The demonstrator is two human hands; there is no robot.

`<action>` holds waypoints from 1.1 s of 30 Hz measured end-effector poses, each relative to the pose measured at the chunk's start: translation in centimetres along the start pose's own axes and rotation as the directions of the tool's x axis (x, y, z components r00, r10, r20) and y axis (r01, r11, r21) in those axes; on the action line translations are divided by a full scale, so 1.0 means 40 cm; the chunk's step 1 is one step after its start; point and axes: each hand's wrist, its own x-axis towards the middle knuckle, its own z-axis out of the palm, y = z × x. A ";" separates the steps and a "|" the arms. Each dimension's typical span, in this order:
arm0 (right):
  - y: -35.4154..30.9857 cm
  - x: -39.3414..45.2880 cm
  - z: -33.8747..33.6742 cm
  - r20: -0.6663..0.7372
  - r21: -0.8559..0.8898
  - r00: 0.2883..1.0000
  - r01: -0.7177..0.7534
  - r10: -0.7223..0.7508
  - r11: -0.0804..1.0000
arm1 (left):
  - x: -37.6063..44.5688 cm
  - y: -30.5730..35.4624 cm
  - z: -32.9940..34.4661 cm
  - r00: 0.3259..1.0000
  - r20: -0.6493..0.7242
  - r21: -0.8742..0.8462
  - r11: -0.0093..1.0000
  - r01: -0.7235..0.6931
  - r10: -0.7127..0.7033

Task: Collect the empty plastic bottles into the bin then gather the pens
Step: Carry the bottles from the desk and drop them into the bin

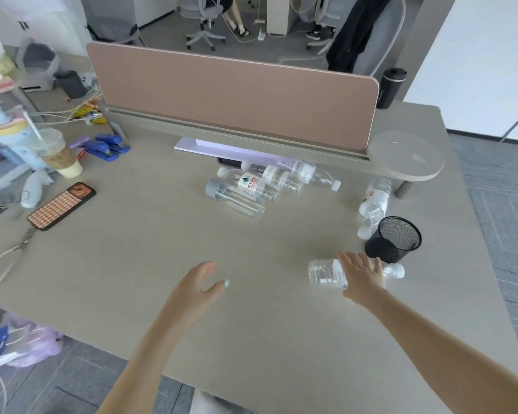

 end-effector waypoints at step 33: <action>-0.402 -0.074 -0.266 0.161 0.984 0.813 -0.174 0.560 -0.031 | 0.764 0.073 -0.021 0.625 0.634 0.646 0.132 -0.752 0.455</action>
